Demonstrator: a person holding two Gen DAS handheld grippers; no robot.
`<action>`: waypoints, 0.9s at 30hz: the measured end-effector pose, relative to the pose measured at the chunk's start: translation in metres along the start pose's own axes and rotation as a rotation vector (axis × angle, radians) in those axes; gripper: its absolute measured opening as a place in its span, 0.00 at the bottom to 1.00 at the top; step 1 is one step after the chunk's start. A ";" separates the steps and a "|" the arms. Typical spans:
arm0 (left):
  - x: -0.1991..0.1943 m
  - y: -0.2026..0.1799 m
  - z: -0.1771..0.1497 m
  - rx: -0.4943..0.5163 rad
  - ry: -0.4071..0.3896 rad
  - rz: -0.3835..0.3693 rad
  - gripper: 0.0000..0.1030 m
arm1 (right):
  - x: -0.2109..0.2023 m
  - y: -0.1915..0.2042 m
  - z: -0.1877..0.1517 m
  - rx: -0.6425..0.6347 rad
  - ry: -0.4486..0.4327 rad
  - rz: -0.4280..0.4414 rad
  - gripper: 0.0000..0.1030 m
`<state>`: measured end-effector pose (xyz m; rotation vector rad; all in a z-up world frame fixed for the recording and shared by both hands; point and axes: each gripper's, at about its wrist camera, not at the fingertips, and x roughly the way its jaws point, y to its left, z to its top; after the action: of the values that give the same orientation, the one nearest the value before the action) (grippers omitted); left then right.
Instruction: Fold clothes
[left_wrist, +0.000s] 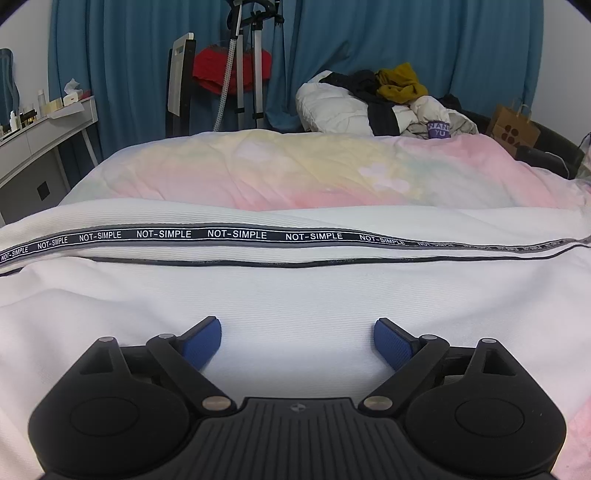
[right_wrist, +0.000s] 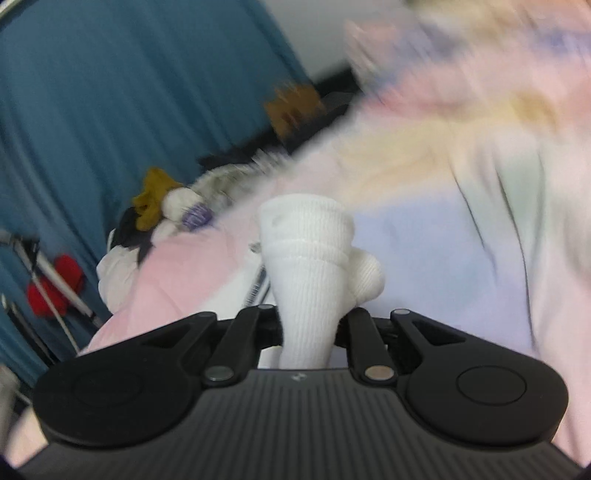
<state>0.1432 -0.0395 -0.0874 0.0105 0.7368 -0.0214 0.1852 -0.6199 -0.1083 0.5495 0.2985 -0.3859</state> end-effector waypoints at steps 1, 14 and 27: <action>0.000 0.000 0.000 0.000 0.001 0.000 0.89 | -0.011 0.017 0.003 -0.053 -0.039 0.026 0.12; -0.021 0.023 0.014 -0.106 -0.011 0.015 0.88 | -0.109 0.245 -0.179 -0.886 0.085 0.471 0.12; -0.050 0.062 0.027 -0.298 -0.089 -0.125 0.88 | -0.133 0.270 -0.234 -1.083 0.124 0.437 0.13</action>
<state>0.1261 0.0224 -0.0338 -0.3195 0.6451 -0.0313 0.1432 -0.2413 -0.1284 -0.4321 0.4424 0.2559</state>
